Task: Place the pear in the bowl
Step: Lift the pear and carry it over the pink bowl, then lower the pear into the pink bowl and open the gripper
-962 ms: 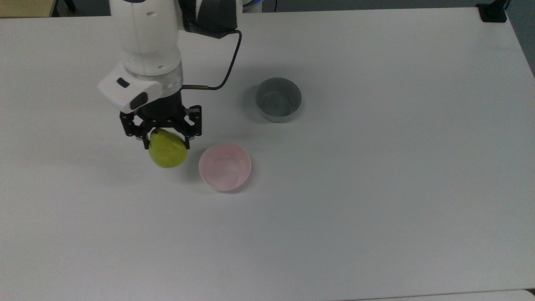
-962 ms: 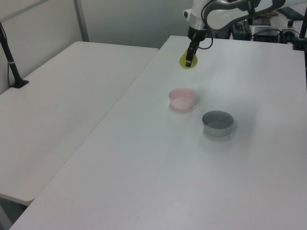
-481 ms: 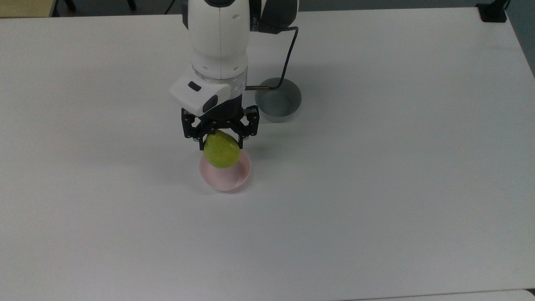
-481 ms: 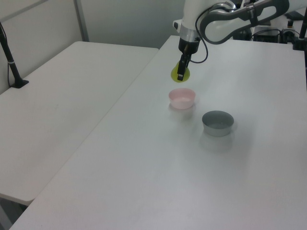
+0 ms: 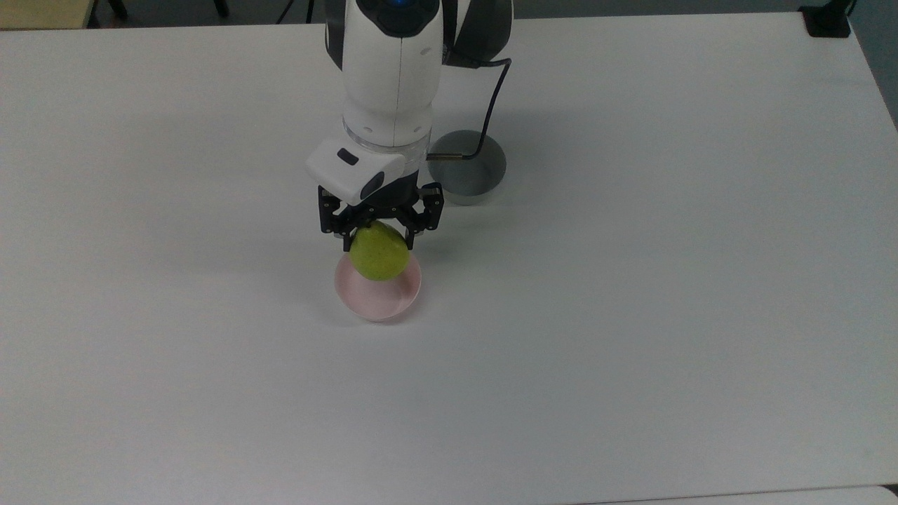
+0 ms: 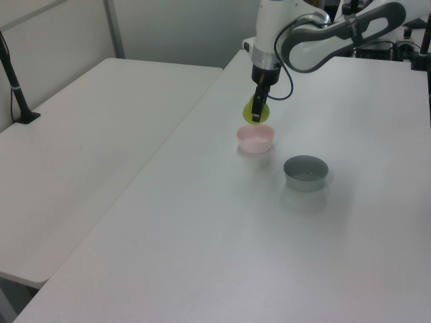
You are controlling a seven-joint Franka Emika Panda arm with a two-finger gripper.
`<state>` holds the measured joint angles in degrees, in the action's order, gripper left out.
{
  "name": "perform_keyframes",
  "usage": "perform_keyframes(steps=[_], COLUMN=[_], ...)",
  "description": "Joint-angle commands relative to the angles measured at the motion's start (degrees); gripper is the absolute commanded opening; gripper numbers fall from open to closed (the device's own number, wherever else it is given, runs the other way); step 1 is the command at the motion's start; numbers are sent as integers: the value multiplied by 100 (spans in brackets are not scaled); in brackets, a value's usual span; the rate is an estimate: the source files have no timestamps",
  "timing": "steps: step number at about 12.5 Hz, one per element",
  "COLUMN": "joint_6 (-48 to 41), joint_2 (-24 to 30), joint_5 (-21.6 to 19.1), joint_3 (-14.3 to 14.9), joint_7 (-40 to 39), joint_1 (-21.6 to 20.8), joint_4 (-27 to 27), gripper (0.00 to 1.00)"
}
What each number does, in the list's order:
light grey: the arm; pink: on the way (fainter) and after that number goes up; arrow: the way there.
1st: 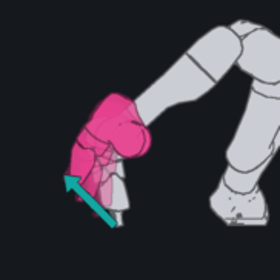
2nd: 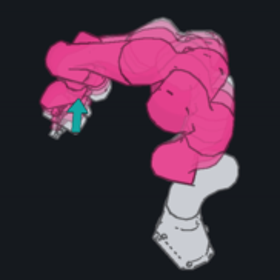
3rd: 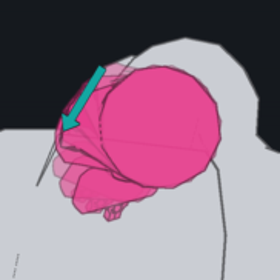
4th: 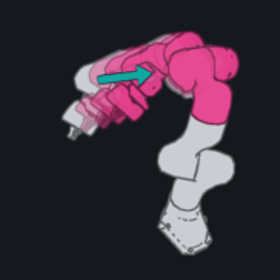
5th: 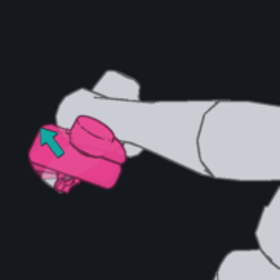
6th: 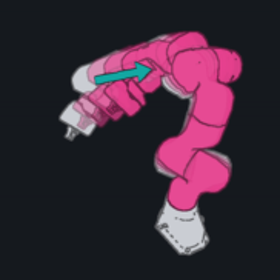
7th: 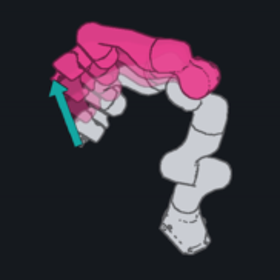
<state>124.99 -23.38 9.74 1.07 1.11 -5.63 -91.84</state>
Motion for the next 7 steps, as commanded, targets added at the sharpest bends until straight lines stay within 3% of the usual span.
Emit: perform_keyframes(steps=[1,7], joint_6=[131,456], joint_2=[-131,-307], joint_5=[239,239], joint_3=[60,60], joint_7=[136,153], joint_1=[-61,-43], joint_4=[-133,-124], gripper=[42,47])
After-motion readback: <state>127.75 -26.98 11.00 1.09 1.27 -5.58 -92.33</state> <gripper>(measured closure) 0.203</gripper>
